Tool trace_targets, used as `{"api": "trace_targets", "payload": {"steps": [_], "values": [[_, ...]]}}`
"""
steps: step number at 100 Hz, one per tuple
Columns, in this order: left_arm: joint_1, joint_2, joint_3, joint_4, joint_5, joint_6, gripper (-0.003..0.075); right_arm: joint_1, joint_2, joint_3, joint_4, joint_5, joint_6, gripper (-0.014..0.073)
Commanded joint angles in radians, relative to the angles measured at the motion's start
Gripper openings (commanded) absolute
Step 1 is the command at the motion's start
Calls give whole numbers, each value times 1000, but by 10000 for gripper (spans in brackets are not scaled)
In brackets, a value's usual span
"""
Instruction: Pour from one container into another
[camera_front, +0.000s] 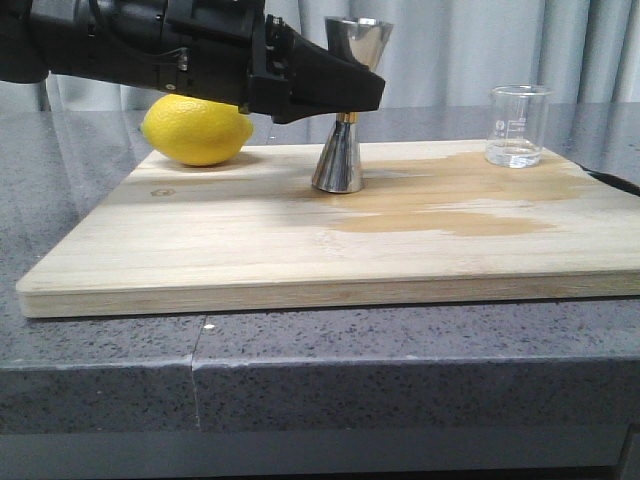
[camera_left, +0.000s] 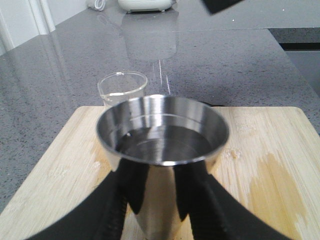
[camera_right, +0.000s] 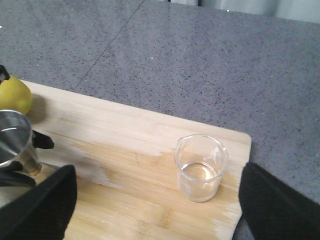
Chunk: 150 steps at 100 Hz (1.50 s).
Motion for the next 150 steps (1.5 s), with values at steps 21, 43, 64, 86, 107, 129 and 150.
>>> {"api": "trace_targets", "payload": {"steps": [21,43,64,86,107,129,150], "values": [[-5,-52,-28,-54,43,1,214,-1,-174,-28,-7,45,-8,594],[-5,-52,-28,-54,43,1,267,-1,-272,-28,-7,115,-8,594],[-5,-52,-28,-50,29,-6,372,-1,-345,-28,-7,262,-8,594],[-5,-79,-28,-2,-83,-135,558,-1,-415,-28,-10,395,12,594],[-5,-181,-28,180,-214,-353,589,-1,-447,-33,-177,417,165,594],[-5,-368,-28,602,-279,-773,589,-1,-445,-62,-422,554,404,594],[-5,-590,-28,1094,-255,-1286,589,-1,-445,-62,-451,617,442,594]]}}
